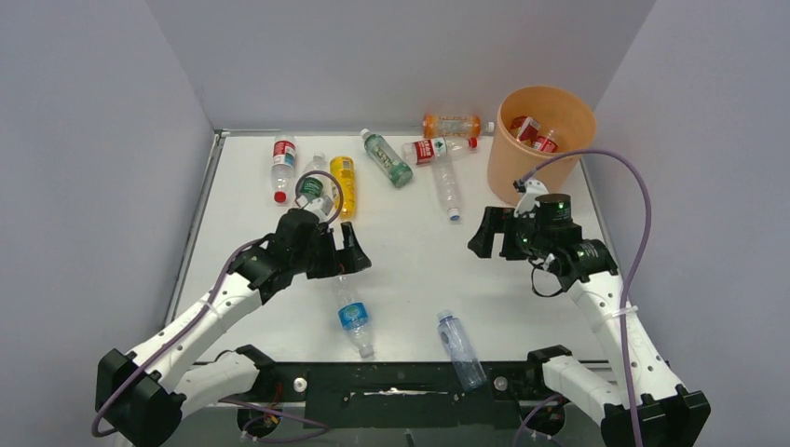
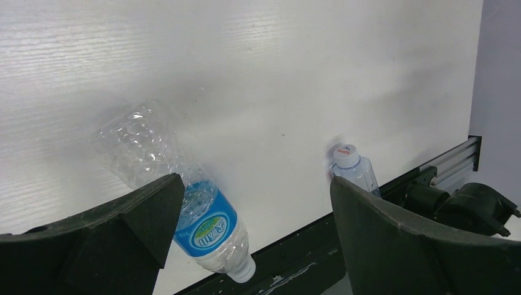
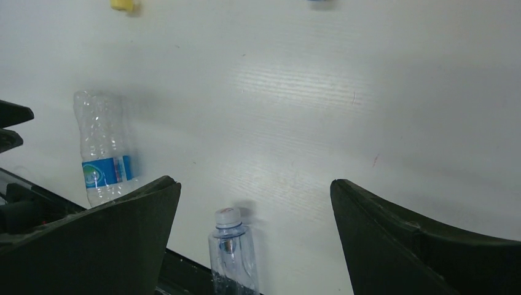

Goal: Put the plastic bottles in the bin
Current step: Pick up the plastic bottle at the center of the board.

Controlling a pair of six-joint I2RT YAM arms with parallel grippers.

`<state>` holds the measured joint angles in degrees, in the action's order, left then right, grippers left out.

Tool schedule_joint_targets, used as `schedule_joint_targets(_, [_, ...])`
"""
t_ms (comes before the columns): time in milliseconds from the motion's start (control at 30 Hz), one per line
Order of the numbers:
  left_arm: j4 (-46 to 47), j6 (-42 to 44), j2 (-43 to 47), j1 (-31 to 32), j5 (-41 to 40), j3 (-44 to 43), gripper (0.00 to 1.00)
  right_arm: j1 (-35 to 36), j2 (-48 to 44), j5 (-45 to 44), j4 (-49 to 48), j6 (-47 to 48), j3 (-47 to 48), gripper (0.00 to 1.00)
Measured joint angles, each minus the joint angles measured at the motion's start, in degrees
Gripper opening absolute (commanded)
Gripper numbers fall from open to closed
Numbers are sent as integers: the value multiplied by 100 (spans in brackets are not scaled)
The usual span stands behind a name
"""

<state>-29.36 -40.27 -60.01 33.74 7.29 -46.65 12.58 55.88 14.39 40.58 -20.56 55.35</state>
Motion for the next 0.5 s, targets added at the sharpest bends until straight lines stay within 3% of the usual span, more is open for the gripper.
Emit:
schedule_joint_targets(333, [83, -291, 597, 7, 0, 184, 91, 431, -459, 304, 26, -437, -896, 100])
schedule_joint_targets(500, [203, -448, 876, 9, 4, 542, 91, 1049, -433, 247, 11, -737, -1187, 99])
